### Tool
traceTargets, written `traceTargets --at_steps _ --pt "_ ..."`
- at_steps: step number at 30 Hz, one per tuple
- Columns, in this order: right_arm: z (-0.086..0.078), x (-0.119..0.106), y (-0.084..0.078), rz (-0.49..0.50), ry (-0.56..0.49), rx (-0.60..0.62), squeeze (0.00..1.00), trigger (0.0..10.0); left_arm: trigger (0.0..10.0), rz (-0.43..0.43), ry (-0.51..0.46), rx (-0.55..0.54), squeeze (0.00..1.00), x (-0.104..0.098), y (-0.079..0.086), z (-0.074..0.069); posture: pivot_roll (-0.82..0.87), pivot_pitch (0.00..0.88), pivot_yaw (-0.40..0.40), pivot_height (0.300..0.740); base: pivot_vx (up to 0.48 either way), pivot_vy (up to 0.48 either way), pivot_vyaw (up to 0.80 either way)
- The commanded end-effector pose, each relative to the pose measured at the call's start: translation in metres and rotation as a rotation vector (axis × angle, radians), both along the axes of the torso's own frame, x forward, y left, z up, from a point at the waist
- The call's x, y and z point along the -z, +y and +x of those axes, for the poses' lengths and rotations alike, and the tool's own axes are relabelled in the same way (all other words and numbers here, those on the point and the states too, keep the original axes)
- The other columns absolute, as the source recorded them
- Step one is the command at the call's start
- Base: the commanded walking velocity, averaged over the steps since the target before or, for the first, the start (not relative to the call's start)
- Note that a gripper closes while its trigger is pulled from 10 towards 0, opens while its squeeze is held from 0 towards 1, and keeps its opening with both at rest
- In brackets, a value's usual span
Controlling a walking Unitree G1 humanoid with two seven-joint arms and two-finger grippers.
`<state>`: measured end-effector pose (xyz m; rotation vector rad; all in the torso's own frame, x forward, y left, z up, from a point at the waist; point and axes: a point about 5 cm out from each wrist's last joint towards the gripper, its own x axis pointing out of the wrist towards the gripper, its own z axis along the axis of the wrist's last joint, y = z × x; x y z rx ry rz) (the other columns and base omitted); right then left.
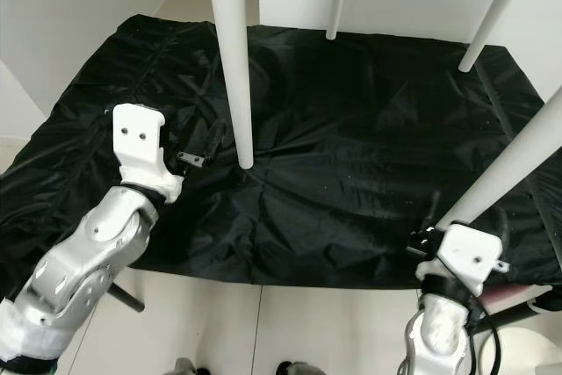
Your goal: Building children table
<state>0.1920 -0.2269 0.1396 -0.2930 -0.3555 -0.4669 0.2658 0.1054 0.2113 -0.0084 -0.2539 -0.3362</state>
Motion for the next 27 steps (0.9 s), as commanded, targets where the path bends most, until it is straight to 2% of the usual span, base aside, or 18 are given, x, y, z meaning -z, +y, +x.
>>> traceTargets --at_steps 1,4,7,8,9,11,12,15,17,20,22,26,27 --pt "-0.005 0.014 0.018 0.035 0.037 -0.046 0.00 10.0 10.0 0.120 -0.035 0.386 0.00 0.006 -0.015 -0.014 -0.04 0.126 0.027 0.740 0.000 0.000 0.00" --pt "-0.007 0.017 0.020 0.014 0.054 -0.066 0.00 10.0 10.0 0.127 -0.024 0.385 0.00 0.011 -0.013 -0.015 -0.04 0.125 0.026 0.740 0.000 0.000 0.00" --pt "-0.018 0.038 0.024 -0.037 0.148 -0.137 0.00 10.0 10.0 0.181 0.017 0.357 0.00 0.036 -0.005 -0.020 -0.03 0.122 0.019 0.740 0.000 0.000 0.00" --pt "-0.018 0.038 0.024 -0.037 0.148 -0.137 0.00 10.0 10.0 0.181 0.017 0.357 0.00 0.036 -0.005 -0.020 -0.03 0.122 0.019 0.740 0.000 0.000 0.00" --pt "-0.021 0.048 0.024 -0.073 0.190 -0.171 0.00 10.0 10.0 0.219 0.023 0.343 0.00 0.048 -0.002 -0.024 -0.03 0.115 0.010 0.740 0.000 0.000 0.00" --pt "-0.021 0.048 0.024 -0.073 0.190 -0.171 0.00 10.0 10.0 0.219 0.023 0.343 0.00 0.048 -0.002 -0.024 -0.03 0.115 0.010 0.740 0.000 0.000 0.00" --pt "-0.023 0.057 0.025 -0.071 0.227 -0.202 0.00 10.0 10.0 0.237 0.024 0.336 0.00 0.057 0.001 -0.027 -0.03 0.111 0.005 0.740 0.000 0.000 0.00" --pt "-0.024 0.065 0.025 -0.060 0.257 -0.217 0.00 10.0 10.0 0.244 0.037 0.326 0.00 0.063 0.004 -0.030 -0.03 0.108 0.003 0.740 0.000 0.000 0.00" --pt "-0.029 0.086 0.024 -0.037 0.342 -0.256 0.00 10.0 10.0 0.280 0.057 0.304 0.00 0.080 0.012 -0.035 -0.01 0.096 -0.010 0.740 0.000 0.000 0.00" --pt "-0.031 0.092 0.023 -0.030 0.367 -0.265 0.00 10.0 10.0 0.294 0.061 0.299 0.00 0.085 0.014 -0.038 -0.01 0.096 -0.010 0.740 0.000 0.000 0.00" --pt "-0.036 0.106 0.022 -0.025 0.426 -0.298 0.00 10.0 10.0 0.317 0.067 0.273 0.00 0.097 0.022 -0.043 -0.01 0.084 -0.027 0.740 0.000 0.000 0.00" --pt "-0.039 0.117 0.020 -0.027 0.476 -0.328 0.00 10.0 10.0 0.338 0.082 0.240 0.00 0.110 0.032 -0.050 0.00 0.076 -0.039 0.740 0.000 0.000 0.00" --pt "-0.040 0.122 0.018 -0.035 0.501 -0.350 0.00 10.0 10.0 0.345 0.095 0.239 0.00 0.119 0.039 -0.055 0.01 0.073 -0.046 0.740 0.000 0.000 0.00"
